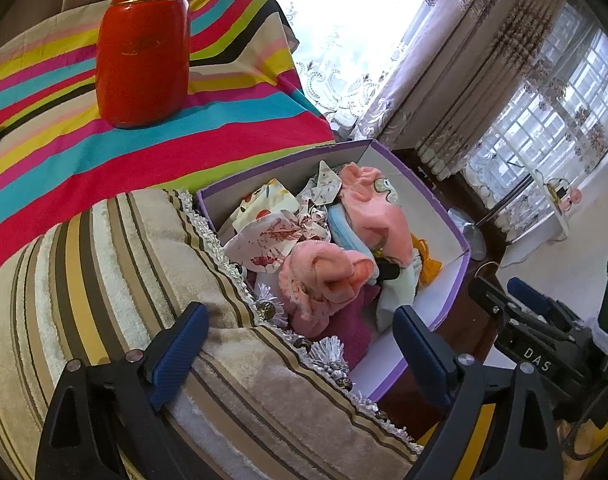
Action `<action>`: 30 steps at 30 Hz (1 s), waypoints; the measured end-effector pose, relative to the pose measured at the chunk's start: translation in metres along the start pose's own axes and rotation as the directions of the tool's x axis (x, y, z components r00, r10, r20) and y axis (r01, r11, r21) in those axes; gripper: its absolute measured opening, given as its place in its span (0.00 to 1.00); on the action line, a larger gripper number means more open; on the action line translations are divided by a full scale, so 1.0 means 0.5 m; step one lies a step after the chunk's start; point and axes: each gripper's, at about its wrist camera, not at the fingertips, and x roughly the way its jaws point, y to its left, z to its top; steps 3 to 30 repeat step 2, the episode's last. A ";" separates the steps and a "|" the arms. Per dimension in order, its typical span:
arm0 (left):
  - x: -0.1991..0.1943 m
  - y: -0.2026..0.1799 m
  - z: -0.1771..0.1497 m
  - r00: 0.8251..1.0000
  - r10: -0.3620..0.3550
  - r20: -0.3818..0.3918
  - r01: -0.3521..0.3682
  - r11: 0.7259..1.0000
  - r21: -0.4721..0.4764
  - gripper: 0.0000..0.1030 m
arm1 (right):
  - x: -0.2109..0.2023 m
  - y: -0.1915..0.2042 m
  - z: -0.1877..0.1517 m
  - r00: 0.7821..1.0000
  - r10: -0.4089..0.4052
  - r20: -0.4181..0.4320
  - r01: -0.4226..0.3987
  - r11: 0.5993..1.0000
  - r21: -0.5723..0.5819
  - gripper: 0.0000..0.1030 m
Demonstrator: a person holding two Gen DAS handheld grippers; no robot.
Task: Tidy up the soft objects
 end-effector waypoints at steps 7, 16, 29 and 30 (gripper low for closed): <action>0.000 0.000 0.000 1.000 -0.001 0.000 0.001 1.000 0.003 0.92 | 0.000 0.003 -0.001 1.000 0.000 -0.003 0.000 1.000 -0.003 0.77; 0.000 0.000 0.000 1.000 -0.001 0.000 0.001 1.000 0.003 0.92 | 0.000 0.003 -0.001 1.000 0.000 -0.003 0.000 1.000 -0.003 0.77; 0.000 0.000 0.000 1.000 -0.001 0.000 0.001 1.000 0.003 0.92 | 0.000 0.003 -0.001 1.000 0.000 -0.003 0.000 1.000 -0.003 0.77; 0.000 0.000 0.000 1.000 -0.001 0.000 0.001 1.000 0.003 0.92 | 0.000 0.003 -0.001 1.000 0.000 -0.003 0.000 1.000 -0.003 0.77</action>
